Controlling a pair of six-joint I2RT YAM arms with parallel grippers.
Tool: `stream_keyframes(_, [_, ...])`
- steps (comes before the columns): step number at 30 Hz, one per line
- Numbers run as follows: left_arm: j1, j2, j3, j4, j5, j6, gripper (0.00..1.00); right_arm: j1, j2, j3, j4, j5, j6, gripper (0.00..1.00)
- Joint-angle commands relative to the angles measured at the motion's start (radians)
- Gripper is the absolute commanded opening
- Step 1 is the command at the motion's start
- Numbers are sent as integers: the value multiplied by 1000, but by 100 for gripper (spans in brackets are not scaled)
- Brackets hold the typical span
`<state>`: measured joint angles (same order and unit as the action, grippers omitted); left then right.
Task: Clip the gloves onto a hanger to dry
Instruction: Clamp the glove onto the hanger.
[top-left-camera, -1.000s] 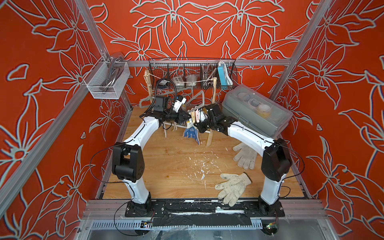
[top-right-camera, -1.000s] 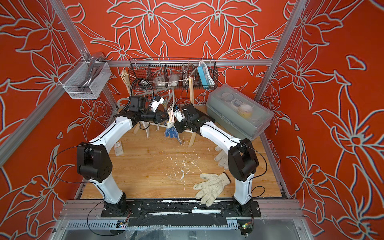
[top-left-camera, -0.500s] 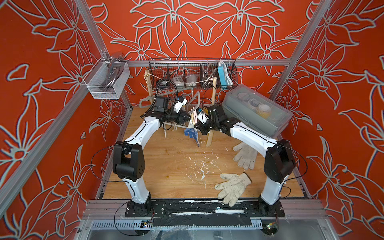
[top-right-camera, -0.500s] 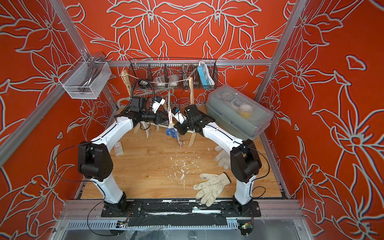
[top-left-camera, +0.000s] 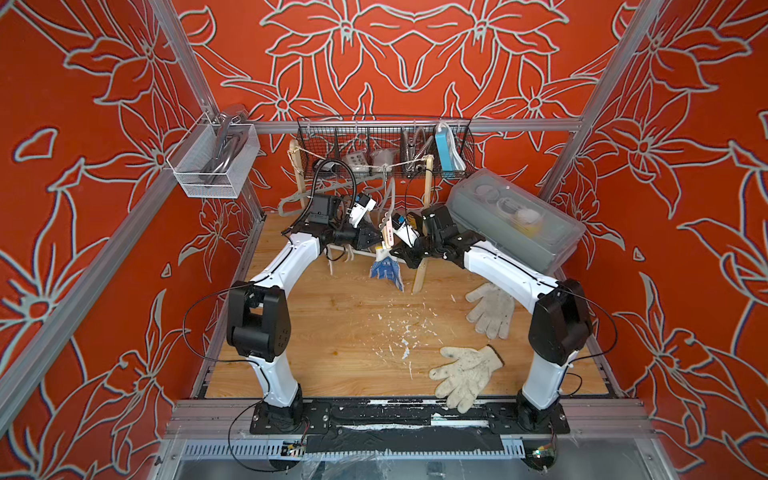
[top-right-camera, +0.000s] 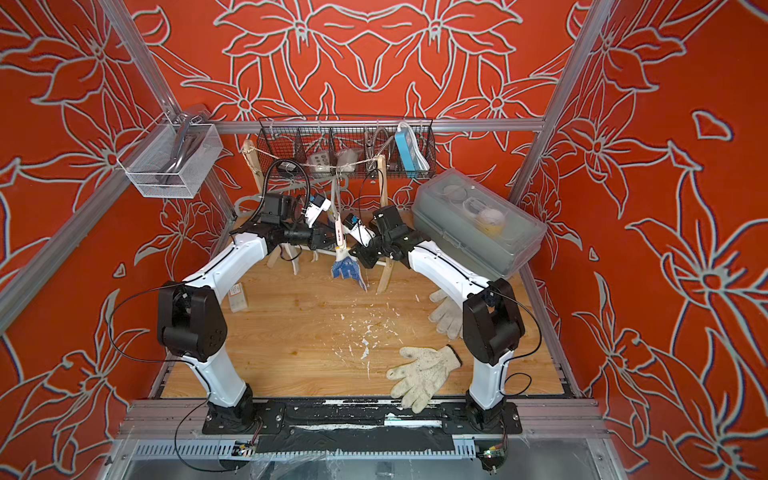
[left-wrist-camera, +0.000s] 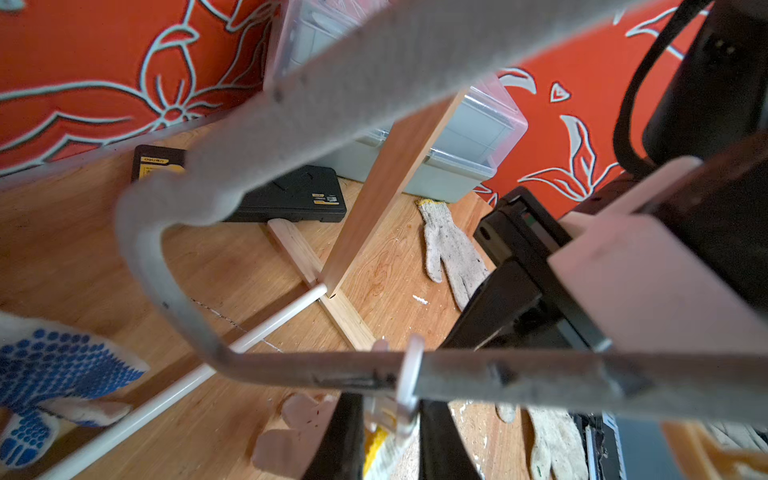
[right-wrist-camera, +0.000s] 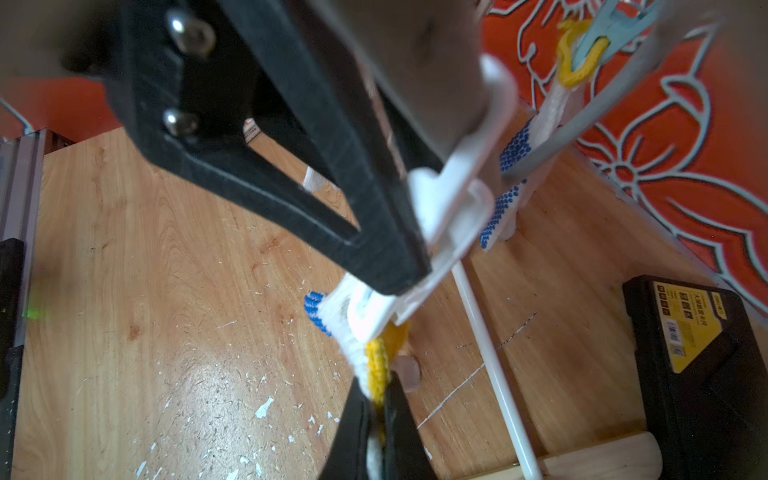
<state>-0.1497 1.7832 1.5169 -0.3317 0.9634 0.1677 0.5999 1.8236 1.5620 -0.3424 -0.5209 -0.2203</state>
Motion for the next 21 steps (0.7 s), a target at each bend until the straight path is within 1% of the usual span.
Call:
stream_keyframes(1, [-5, 13, 25, -28, 29, 30, 7, -8, -24, 15, 30, -38, 21, 0])
stream_keyframes(6, [-5, 21, 43, -47, 33, 45, 6, -18, -24, 12, 25, -43, 31, 0])
stream_keyframes(15, [-13, 22, 43, -38, 34, 28, 6, -20, 14, 74, -54, -4, -12, 0])
stream_keyframes(19, [-19, 28, 45, -54, 20, 45, 6, -22, 9, 78, -19, -16, 4, 0])
stream_keyframes(21, [-20, 32, 49, -52, 18, 43, 6, -21, 23, 95, -36, -14, -2, 0])
